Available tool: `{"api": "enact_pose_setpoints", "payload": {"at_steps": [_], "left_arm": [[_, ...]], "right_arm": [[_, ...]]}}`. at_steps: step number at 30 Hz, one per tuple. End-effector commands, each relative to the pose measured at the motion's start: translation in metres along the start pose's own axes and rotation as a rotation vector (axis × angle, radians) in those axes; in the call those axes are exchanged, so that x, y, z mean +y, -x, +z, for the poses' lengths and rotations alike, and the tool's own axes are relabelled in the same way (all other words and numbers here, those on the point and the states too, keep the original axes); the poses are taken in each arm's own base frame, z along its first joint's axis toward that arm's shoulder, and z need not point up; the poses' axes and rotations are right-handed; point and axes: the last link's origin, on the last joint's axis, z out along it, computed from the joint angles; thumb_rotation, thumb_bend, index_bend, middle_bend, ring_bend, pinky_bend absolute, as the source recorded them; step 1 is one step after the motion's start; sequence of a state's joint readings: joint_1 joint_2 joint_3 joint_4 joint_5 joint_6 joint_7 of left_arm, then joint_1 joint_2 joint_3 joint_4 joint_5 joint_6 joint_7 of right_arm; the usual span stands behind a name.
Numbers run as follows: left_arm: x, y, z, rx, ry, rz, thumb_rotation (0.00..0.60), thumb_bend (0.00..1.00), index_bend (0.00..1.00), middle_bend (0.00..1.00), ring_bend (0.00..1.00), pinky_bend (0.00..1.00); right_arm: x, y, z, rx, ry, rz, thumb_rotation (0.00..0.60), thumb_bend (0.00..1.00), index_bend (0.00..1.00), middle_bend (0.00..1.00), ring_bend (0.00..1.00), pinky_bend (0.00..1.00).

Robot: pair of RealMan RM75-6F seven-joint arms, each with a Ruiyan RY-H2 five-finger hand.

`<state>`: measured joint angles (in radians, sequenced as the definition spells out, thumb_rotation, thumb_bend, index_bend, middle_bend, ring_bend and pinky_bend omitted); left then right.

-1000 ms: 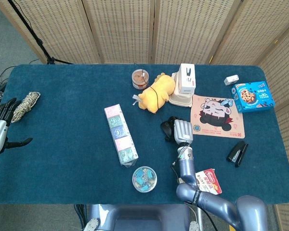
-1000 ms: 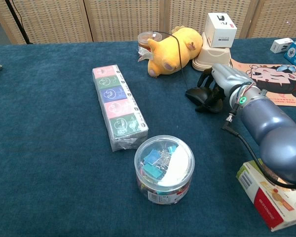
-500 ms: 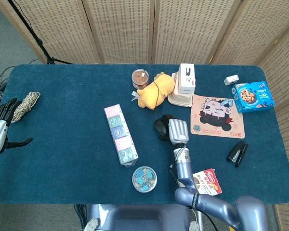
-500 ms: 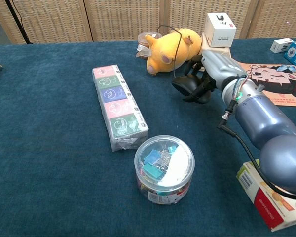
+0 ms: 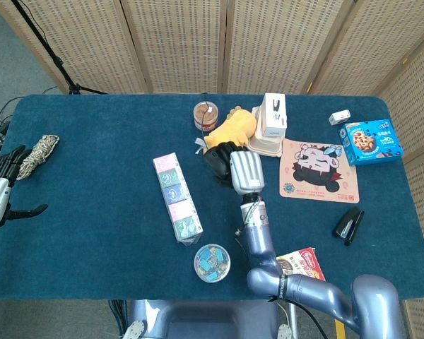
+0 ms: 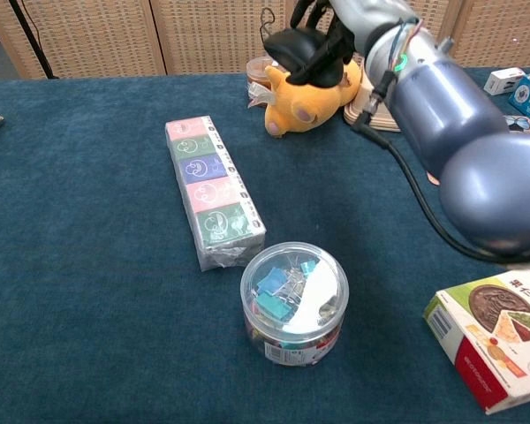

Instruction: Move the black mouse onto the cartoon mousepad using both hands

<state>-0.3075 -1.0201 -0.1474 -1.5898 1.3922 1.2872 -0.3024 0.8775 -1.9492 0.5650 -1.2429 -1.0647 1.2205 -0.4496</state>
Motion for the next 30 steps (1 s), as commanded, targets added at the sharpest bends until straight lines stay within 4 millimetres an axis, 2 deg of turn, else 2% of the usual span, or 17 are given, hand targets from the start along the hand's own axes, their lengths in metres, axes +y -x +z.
{"api": "enact_pose_setpoints", "payload": {"at_steps": [1,4,9,14,17,20,23,26,30], "left_arm": [[0.0,0.001,0.0,-0.006,0.003,0.002,0.6,0.08,0.0,0.0,0.0,0.0],[0.001,0.002,0.0,-0.009,0.004,0.005,0.6,0.08,0.0,0.0,0.0,0.0],[0.002,0.006,0.001,-0.027,0.006,0.013,0.6,0.08,0.0,0.0,0.0,0.0],[0.004,0.008,0.001,-0.035,0.011,0.02,0.6,0.08,0.0,0.0,0.0,0.0],[0.005,0.009,0.001,-0.037,0.011,0.025,0.6,0.08,0.0,0.0,0.0,0.0],[0.005,0.011,0.002,-0.041,0.012,0.028,0.6,0.08,0.0,0.0,0.0,0.0],[0.007,0.013,0.001,-0.047,0.015,0.034,0.6,0.08,0.0,0.0,0.0,0.0],[0.008,0.014,0.001,-0.049,0.017,0.038,0.6,0.08,0.0,0.0,0.0,0.0],[0.009,0.015,0.002,-0.051,0.017,0.042,0.6,0.08,0.0,0.0,0.0,0.0]], "right_arm": [[-0.004,-0.026,0.033,0.069,0.025,-0.036,0.6,0.7,0.49,0.48,0.5,0.58],[0.004,-0.041,0.051,0.109,0.069,-0.057,0.6,0.7,0.49,0.48,0.5,0.58],[0.041,-0.083,0.073,0.222,0.191,-0.085,0.6,0.71,0.49,0.48,0.5,0.58],[0.078,-0.12,0.075,0.304,0.279,-0.124,0.6,0.73,0.49,0.49,0.5,0.58],[0.116,-0.142,0.064,0.34,0.357,-0.161,0.6,0.73,0.49,0.49,0.5,0.58],[0.146,-0.149,0.052,0.339,0.406,-0.204,0.6,0.73,0.49,0.49,0.5,0.58],[0.179,-0.147,0.038,0.304,0.473,-0.222,0.6,0.73,0.49,0.49,0.5,0.58],[0.194,-0.142,0.029,0.269,0.501,-0.224,0.6,0.73,0.49,0.49,0.5,0.58],[0.208,-0.119,0.012,0.182,0.508,-0.248,0.6,0.74,0.49,0.49,0.5,0.58]]}}
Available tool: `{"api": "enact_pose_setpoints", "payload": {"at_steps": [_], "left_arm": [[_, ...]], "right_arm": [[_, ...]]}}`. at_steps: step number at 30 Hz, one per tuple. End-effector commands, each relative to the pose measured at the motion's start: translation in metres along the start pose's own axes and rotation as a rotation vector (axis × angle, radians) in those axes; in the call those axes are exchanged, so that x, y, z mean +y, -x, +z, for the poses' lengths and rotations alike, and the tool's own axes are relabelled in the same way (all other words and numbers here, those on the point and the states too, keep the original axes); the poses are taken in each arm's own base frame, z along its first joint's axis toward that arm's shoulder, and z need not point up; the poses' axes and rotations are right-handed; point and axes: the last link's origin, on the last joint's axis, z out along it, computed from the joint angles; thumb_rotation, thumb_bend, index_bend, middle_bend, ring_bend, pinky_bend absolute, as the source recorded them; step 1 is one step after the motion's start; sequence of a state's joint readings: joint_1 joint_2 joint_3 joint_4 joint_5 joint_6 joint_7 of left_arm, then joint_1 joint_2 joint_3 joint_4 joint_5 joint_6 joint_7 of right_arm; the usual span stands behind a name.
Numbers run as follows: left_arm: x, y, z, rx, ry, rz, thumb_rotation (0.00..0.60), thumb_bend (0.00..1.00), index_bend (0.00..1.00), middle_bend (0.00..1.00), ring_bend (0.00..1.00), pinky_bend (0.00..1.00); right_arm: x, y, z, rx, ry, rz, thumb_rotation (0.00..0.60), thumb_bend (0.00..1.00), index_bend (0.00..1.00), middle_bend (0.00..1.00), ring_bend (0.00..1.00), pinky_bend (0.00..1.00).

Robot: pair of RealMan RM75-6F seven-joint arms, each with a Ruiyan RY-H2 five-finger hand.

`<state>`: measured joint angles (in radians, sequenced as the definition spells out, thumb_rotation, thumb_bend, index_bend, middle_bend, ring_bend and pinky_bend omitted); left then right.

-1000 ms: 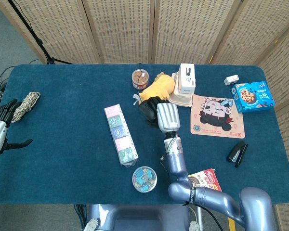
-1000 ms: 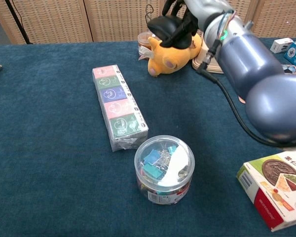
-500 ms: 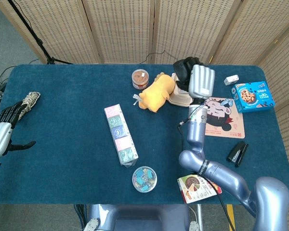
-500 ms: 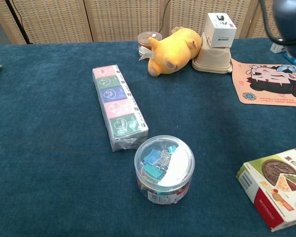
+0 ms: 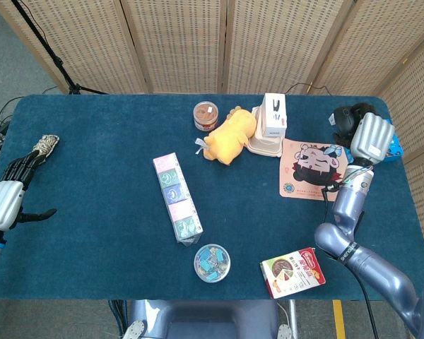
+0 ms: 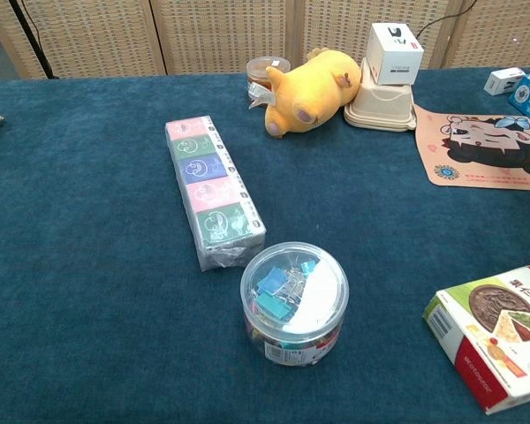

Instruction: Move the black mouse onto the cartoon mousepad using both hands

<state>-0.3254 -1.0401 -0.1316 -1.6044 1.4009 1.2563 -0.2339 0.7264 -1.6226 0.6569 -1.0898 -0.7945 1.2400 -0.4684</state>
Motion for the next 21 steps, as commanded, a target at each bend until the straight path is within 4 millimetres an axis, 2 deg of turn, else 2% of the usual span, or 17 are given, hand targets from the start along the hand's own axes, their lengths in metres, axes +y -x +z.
{"api": "enact_pose_setpoints", "payload": {"at_steps": [1,4,12,21], "left_arm": [[0.0,0.001,0.0,-0.001,-0.001,0.001,0.6,0.08,0.0,0.0,0.0,0.0],[0.0,0.0,0.0,0.001,-0.003,0.001,0.6,0.08,0.0,0.0,0.0,0.0],[-0.002,-0.002,0.0,0.006,-0.009,-0.004,0.6,0.08,0.0,0.0,0.0,0.0],[-0.003,-0.001,0.001,0.004,-0.014,-0.005,0.6,0.08,0.0,0.0,0.0,0.0]], "right_arm": [[0.013,0.017,-0.012,-0.061,-0.007,-0.027,0.6,0.74,0.49,0.49,0.5,0.58],[0.015,0.034,-0.023,-0.11,-0.025,-0.05,0.6,0.74,0.49,0.49,0.5,0.58],[0.024,0.069,-0.035,-0.203,0.001,-0.063,0.6,0.74,0.49,0.49,0.5,0.58],[0.021,0.092,-0.043,-0.25,0.002,-0.035,0.6,0.74,0.49,0.49,0.5,0.58]]}}
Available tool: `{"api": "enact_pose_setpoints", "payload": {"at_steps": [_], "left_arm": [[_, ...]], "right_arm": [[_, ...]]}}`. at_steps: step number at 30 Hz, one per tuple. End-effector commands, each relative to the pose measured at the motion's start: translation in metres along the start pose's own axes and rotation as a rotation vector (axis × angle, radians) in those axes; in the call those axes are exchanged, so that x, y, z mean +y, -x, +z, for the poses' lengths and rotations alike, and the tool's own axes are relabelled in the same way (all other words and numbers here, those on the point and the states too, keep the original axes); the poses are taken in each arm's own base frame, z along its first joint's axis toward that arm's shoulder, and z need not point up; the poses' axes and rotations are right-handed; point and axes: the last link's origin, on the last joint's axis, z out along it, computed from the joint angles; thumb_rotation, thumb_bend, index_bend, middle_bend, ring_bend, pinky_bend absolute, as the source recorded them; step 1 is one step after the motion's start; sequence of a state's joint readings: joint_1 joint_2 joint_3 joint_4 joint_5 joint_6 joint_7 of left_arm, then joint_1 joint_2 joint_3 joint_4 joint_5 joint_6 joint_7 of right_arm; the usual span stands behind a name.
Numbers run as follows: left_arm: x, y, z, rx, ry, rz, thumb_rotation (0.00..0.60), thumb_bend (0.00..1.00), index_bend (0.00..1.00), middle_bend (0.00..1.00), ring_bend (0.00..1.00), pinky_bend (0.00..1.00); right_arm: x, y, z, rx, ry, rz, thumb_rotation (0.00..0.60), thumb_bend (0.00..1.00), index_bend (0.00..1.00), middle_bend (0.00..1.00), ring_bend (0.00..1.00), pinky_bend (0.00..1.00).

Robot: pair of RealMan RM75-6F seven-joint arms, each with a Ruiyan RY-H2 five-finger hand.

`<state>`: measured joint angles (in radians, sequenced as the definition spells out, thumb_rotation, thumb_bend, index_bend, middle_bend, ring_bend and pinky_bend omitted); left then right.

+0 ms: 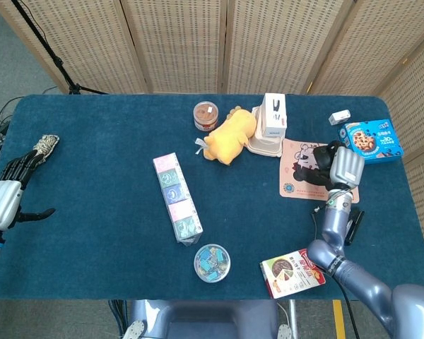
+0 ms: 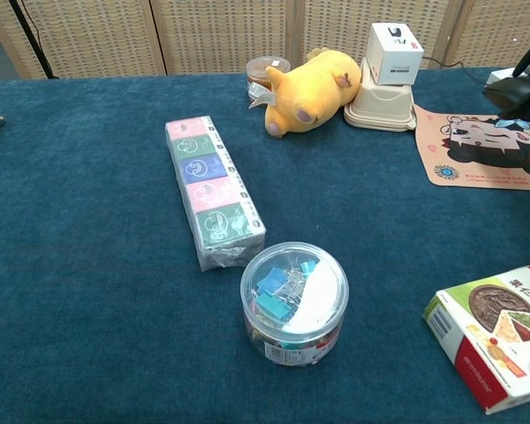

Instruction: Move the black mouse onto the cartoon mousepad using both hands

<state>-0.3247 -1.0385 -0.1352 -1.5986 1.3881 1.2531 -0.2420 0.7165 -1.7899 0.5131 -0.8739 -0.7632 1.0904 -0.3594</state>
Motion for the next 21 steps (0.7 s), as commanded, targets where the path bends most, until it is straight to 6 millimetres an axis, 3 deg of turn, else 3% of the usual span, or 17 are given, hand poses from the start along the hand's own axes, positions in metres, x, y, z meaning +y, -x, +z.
{"api": "enact_pose_setpoints", "payload": {"at_steps": [1,21], "left_arm": [[0.0,0.001,0.001,-0.003,-0.001,0.001,0.6,0.08,0.0,0.0,0.0,0.0],[0.001,0.003,0.002,-0.011,-0.006,0.008,0.6,0.08,0.0,0.0,0.0,0.0]], "right_arm": [[-0.006,0.008,-0.002,-0.018,-0.013,0.012,0.6,0.74,0.49,0.49,0.5,0.58],[0.005,0.041,0.001,-0.083,0.018,0.012,0.6,0.74,0.49,0.49,0.5,0.57]]}}
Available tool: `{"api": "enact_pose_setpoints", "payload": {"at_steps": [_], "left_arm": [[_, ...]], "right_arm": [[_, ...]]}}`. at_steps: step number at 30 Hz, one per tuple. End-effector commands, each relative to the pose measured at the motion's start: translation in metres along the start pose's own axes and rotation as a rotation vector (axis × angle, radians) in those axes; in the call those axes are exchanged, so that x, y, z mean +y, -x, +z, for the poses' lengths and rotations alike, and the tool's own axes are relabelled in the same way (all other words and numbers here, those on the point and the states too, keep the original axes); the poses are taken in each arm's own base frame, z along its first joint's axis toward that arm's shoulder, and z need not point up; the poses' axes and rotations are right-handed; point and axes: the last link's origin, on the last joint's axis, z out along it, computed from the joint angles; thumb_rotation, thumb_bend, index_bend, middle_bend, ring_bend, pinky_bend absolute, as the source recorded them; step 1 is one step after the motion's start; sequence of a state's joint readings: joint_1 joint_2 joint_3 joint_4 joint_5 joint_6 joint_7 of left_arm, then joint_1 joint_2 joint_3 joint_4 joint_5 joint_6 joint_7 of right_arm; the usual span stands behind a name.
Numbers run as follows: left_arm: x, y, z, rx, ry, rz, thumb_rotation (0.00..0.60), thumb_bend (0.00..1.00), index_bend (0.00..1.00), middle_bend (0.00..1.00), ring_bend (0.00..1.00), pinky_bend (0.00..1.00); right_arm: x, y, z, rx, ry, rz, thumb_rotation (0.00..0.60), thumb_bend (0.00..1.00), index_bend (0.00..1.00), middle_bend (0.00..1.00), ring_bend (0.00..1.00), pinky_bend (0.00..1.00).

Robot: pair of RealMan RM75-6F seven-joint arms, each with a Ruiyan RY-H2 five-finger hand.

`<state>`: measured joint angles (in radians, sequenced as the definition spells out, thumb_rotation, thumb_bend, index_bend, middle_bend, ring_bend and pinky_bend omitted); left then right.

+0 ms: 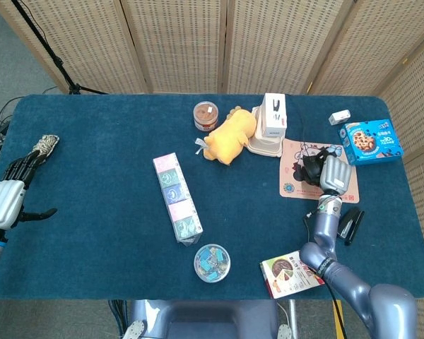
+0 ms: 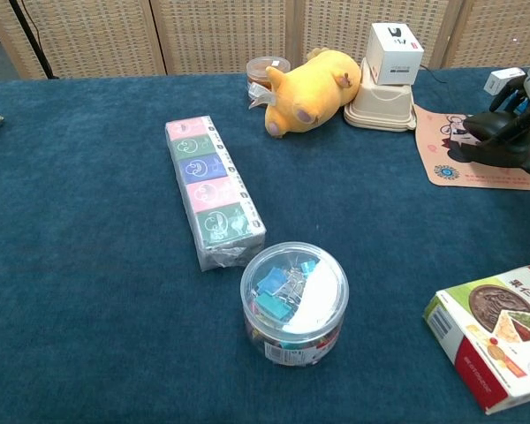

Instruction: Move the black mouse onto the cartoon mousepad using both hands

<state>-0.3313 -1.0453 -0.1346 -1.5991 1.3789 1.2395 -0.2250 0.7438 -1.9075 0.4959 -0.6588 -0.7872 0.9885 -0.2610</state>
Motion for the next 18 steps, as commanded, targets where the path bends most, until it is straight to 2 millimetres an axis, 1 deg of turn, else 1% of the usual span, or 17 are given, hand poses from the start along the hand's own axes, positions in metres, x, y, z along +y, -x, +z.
{"api": "enact_pose_setpoints", "payload": {"at_steps": [1,9,18], "left_arm": [[-0.001,0.0,0.0,0.001,-0.002,0.0,0.6,0.08,0.0,0.0,0.0,0.0],[-0.003,0.002,0.004,-0.006,-0.015,0.0,0.6,0.08,0.0,0.0,0.0,0.0],[-0.005,0.002,0.006,-0.007,-0.026,0.001,0.6,0.08,0.0,0.0,0.0,0.0]], "right_arm": [[-0.001,0.005,0.004,-0.018,0.005,0.008,0.6,0.74,0.49,0.49,0.5,0.57],[0.0,0.012,0.013,-0.04,0.029,0.017,0.6,0.74,0.49,0.49,0.5,0.58],[0.0,0.014,0.015,-0.025,0.065,0.069,0.6,0.74,0.48,0.49,0.49,0.57]]}}
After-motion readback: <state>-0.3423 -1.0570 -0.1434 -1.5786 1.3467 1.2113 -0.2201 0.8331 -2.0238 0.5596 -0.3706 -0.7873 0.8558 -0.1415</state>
